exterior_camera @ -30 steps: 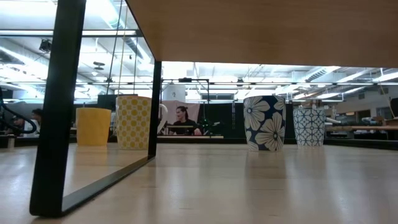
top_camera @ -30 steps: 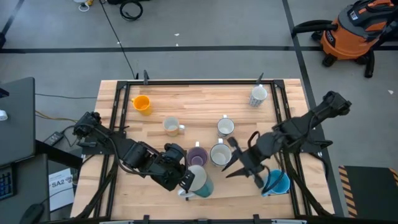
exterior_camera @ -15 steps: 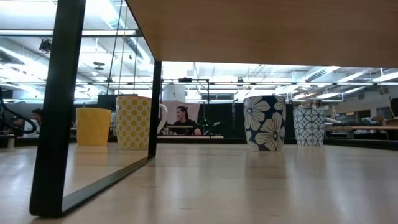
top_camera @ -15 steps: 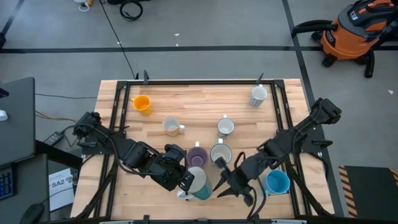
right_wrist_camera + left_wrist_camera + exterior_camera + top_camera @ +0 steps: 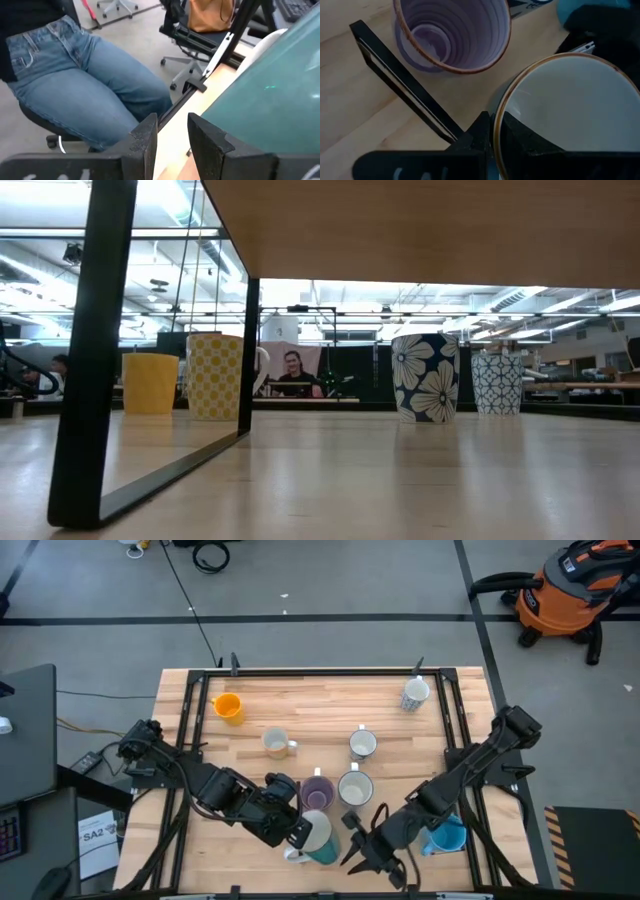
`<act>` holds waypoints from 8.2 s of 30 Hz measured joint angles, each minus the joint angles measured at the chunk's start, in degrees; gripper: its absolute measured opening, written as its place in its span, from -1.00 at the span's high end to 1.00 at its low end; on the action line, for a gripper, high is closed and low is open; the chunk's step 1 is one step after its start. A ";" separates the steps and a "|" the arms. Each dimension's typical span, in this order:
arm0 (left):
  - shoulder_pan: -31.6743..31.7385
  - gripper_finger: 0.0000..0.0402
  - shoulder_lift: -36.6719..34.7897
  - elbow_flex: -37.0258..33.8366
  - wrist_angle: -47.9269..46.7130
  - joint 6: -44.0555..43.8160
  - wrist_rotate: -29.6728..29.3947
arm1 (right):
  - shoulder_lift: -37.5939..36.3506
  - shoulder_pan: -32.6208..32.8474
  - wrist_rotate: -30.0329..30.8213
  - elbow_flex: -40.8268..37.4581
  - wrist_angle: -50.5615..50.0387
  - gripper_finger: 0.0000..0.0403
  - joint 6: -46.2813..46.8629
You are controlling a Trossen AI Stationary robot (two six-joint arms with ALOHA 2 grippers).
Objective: Place coffee mugs
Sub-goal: Put the green blue mug on the shelf
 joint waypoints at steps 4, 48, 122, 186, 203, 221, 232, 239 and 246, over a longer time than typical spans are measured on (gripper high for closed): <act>0.00 0.83 0.00 0.00 0.05 0.00 0.13 | 1.81 -0.04 1.14 0.00 1.25 0.43 -0.02; -0.05 0.74 -0.04 -0.04 3.68 0.13 2.54 | 2.22 -0.21 5.59 0.00 -3.17 0.44 8.47; -0.64 0.74 1.99 -0.04 2.87 0.15 2.76 | 2.28 -0.13 6.88 -1.77 -4.62 0.44 18.09; -0.42 0.47 1.97 0.04 4.20 0.26 1.92 | 2.30 -0.25 10.49 -1.77 -4.64 0.44 18.07; -0.42 0.47 0.76 -0.06 3.92 0.24 2.34 | 2.30 -0.26 11.65 -1.77 -4.53 0.44 18.51; -1.96 0.47 -2.18 0.00 3.10 0.70 9.47 | 2.30 -0.30 11.85 -1.77 -4.51 0.44 18.55; -7.54 0.47 -1.73 0.00 4.15 -1.88 4.51 | 2.30 -0.28 11.82 -1.77 -4.51 0.44 18.55; -7.72 0.47 1.09 0.00 7.64 -1.24 4.27 | 2.30 -0.28 11.78 -1.77 -4.54 0.44 18.51; -7.54 0.47 2.89 0.00 10.77 -1.06 4.50 | 2.30 -0.28 11.58 -1.77 -4.57 0.44 18.44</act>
